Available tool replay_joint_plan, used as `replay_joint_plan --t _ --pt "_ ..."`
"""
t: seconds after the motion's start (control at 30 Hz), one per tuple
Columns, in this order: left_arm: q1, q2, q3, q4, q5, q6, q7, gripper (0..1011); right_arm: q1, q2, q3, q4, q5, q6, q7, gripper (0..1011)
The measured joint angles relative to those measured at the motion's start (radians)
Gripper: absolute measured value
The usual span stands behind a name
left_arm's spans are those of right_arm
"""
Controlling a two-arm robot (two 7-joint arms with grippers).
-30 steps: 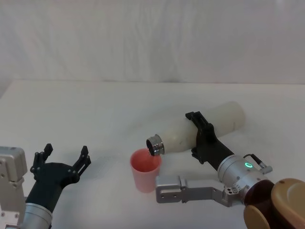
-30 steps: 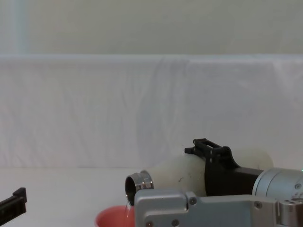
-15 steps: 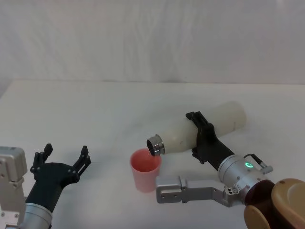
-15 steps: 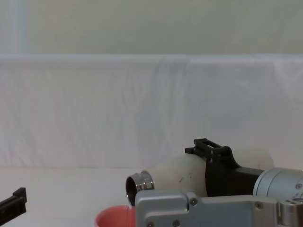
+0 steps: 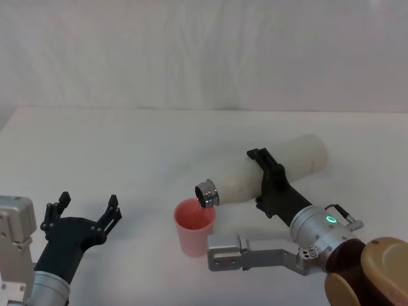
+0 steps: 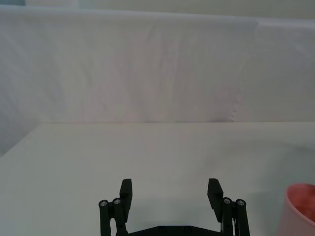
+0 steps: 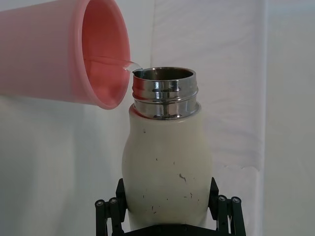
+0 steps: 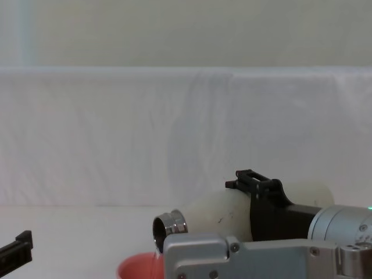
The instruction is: Grasp the thermos with one hand and pour water into the cup lid.
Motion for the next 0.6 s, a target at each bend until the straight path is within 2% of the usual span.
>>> replay_joint_plan --t 0.6 --pt "0.0 0.0 0.0 0.0 0.0 0.0 0.0 1001 0.0 0.002 -0.001 -0.002 0.0 0.0 0.002 958"
